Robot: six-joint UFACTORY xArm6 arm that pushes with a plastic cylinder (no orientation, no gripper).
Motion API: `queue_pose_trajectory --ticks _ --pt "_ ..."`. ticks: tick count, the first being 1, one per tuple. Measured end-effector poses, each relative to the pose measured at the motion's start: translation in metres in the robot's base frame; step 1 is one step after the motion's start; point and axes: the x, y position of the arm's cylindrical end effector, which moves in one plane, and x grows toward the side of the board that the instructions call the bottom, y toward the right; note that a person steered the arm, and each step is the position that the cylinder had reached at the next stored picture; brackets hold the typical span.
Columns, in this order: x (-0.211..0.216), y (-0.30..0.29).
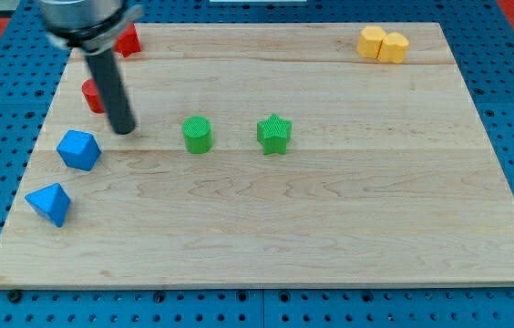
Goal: Place the red circle to the bottom right side of the red star
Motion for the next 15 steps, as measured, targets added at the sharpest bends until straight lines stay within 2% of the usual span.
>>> queue_pose_trajectory --ticks 1,2,4,5,6,7,8,9,10,12,13,14,15 --pt "-0.003 -0.063" --pt "-0.006 -0.096" --pt "-0.024 -0.029" --pt "-0.057 -0.029" --pt "-0.067 -0.026" --pt "-0.019 -0.024" --pt "-0.028 -0.025" --pt "-0.079 -0.025" --pt "-0.099 -0.025" --pt "-0.081 -0.02" --pt "-0.108 -0.009" --pt "-0.103 0.009" --pt "-0.078 0.025"
